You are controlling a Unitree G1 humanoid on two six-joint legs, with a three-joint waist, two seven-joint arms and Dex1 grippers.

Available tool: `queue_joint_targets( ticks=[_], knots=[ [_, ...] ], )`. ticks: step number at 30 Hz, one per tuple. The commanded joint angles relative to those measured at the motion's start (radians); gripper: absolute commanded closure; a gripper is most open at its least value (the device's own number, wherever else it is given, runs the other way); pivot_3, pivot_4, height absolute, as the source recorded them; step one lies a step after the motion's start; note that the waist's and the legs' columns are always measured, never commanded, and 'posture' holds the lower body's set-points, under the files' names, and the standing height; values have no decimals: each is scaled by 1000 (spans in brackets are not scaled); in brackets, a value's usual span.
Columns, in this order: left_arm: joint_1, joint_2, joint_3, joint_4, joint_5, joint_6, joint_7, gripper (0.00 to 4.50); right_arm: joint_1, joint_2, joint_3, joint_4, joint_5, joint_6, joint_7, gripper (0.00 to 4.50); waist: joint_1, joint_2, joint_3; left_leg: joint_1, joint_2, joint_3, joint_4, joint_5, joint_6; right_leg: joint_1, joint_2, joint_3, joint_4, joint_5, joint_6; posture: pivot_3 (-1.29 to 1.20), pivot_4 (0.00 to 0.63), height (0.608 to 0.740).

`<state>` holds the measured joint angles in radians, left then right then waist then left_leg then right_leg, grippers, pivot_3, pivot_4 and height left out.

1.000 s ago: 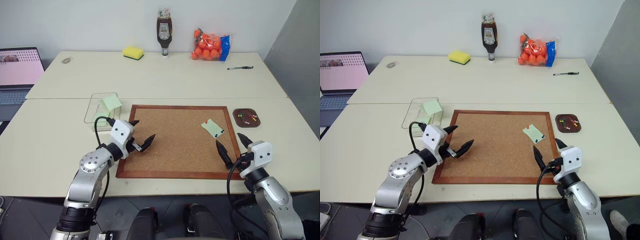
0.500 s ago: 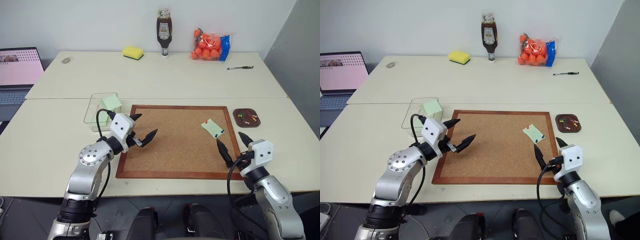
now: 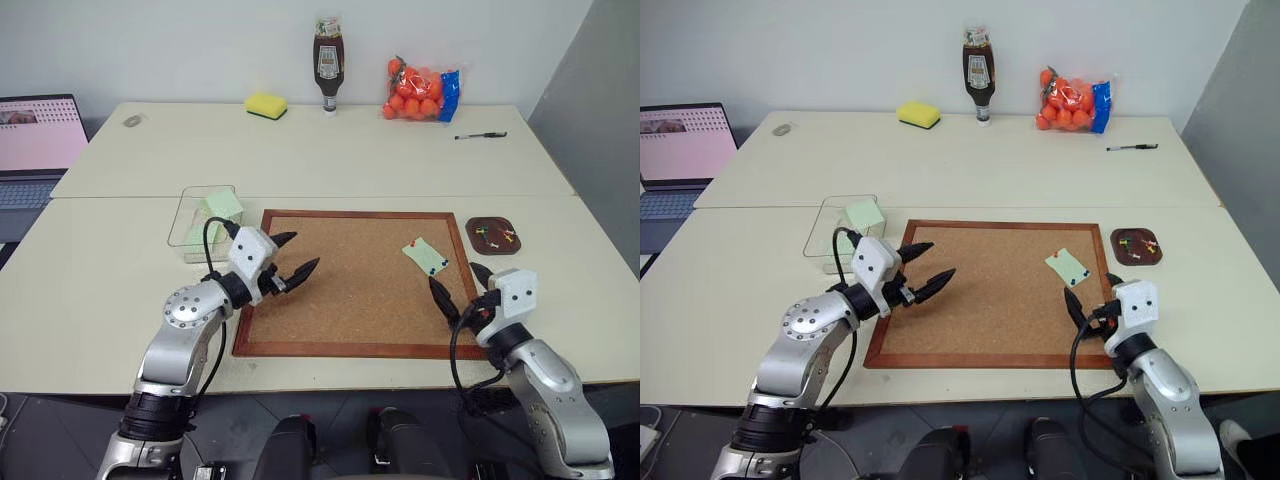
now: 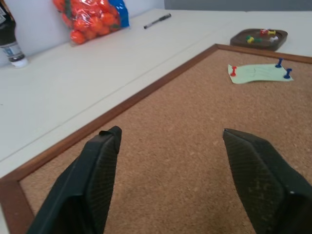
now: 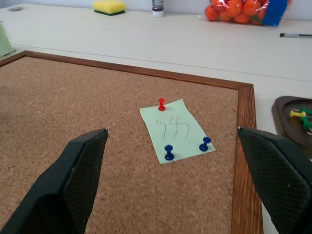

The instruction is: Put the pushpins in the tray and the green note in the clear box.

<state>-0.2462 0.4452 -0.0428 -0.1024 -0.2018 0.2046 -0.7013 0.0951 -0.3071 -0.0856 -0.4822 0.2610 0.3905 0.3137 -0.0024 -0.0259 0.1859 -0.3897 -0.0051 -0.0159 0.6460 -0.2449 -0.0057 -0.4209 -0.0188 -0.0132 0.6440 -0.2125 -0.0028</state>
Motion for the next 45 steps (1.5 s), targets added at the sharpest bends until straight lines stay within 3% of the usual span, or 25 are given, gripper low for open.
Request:
queue_joint_targets(
  ticks=[1, 13, 23, 35, 45],
  knots=[
    [-27, 5, -23, 8, 13, -20, -19, 2152, -75, -23, -17, -65, 40, 114, -17, 0, 0, 0, 0, 0, 0, 0, 0, 0, 0, 0, 0, 0, 0, 0, 0, 0, 150, 740],
    [-106, -14, -84, 139, 47, -42, -56, 4483, -301, -83, 29, 11, 43, 360, -8, 0, -1, 0, 0, -1, 0, 0, 0, 0, 0, 0, 0, -1, 0, 0, 1, 0, 150, 740],
    [-179, -82, -127, 175, -26, -9, -173, 4483, -430, -83, 61, 129, 23, 372, 0, 0, 0, 0, 0, -3, -1, 0, 1, 0, 0, -1, 1, -1, -1, 1, 1, 0, 150, 740],
    [-243, -127, -243, 365, 92, -38, -199, 4483, -482, -90, 80, 225, -16, 343, 12, 0, -3, 0, 0, -2, -1, 0, 0, 0, 0, -1, 3, 0, 1, 1, 2, 0, 150, 740],
    [-227, -132, -254, 344, 97, -14, -221, 4483, -548, -94, 136, 387, -77, 286, 51, 0, -3, 0, 0, -2, -1, 0, 0, 0, 0, -1, 3, 0, 1, 1, 2, 0, 150, 740]
  ],
)
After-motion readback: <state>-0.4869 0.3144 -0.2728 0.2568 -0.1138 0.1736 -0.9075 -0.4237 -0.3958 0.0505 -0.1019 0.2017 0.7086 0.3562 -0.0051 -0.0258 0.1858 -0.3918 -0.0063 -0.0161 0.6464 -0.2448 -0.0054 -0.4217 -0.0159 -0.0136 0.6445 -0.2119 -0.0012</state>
